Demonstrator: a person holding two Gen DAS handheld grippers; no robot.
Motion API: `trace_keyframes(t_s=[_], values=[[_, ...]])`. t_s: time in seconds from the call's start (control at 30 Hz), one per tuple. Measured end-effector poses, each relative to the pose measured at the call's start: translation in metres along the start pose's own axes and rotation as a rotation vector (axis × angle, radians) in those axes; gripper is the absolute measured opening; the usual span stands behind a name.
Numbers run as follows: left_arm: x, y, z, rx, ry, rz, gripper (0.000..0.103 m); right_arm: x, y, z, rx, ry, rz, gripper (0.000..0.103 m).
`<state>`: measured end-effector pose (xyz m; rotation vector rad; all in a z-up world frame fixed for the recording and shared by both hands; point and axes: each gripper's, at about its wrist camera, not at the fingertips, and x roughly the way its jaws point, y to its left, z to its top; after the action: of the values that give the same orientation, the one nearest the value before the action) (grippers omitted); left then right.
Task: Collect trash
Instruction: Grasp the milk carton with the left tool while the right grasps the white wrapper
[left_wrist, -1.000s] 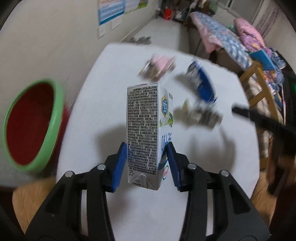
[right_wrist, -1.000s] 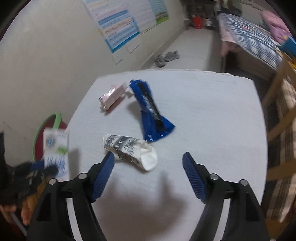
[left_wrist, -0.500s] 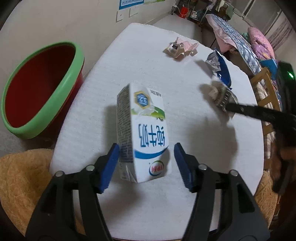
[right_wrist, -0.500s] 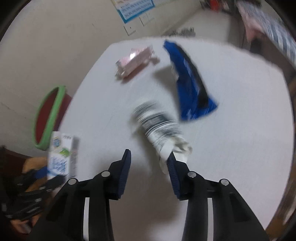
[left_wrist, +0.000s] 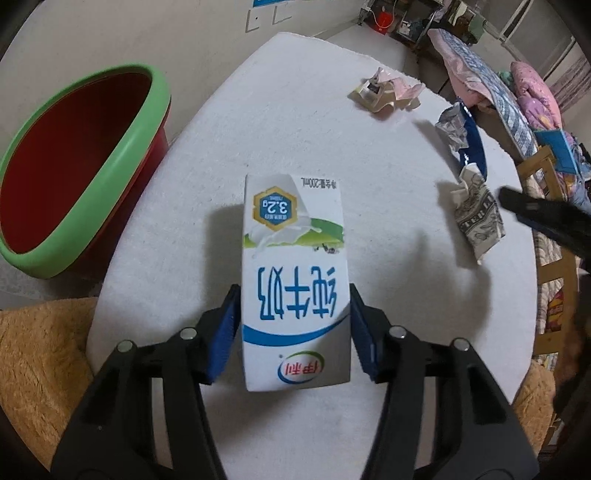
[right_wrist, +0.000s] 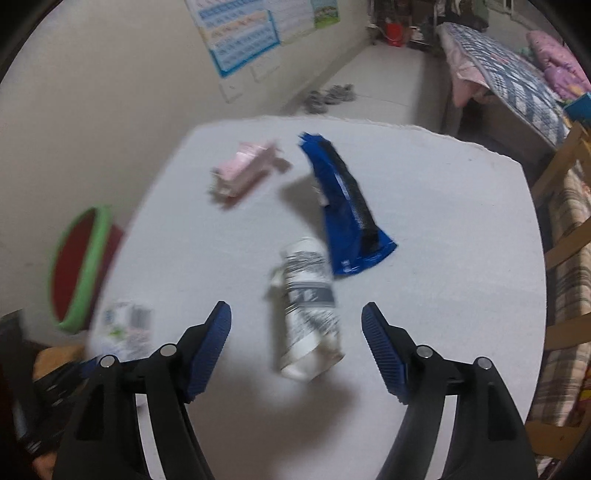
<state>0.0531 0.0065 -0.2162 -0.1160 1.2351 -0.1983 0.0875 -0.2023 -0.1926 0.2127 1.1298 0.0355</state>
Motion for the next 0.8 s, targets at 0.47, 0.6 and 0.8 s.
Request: trace_keyframes(t_s=[0.47, 0.6, 0.8], values=[[-0.085, -0.011, 0.006, 0.07, -0.231, 0.084, 0.053, -0.016, -0.003, -0.024, 0.113, -0.021, 0.142, 0.031], [-0.106, -0.013, 0.009, 0.082, -0.284, 0.101, 0.053, -0.047, 0.002, -0.032, 0.141, -0.077, 0.183, 0.031], [-0.127, -0.011, 0.014, 0.075, -0.329, 0.086, 0.053, -0.081, 0.021, -0.037, 0.151, -0.147, 0.212, 0.032]])
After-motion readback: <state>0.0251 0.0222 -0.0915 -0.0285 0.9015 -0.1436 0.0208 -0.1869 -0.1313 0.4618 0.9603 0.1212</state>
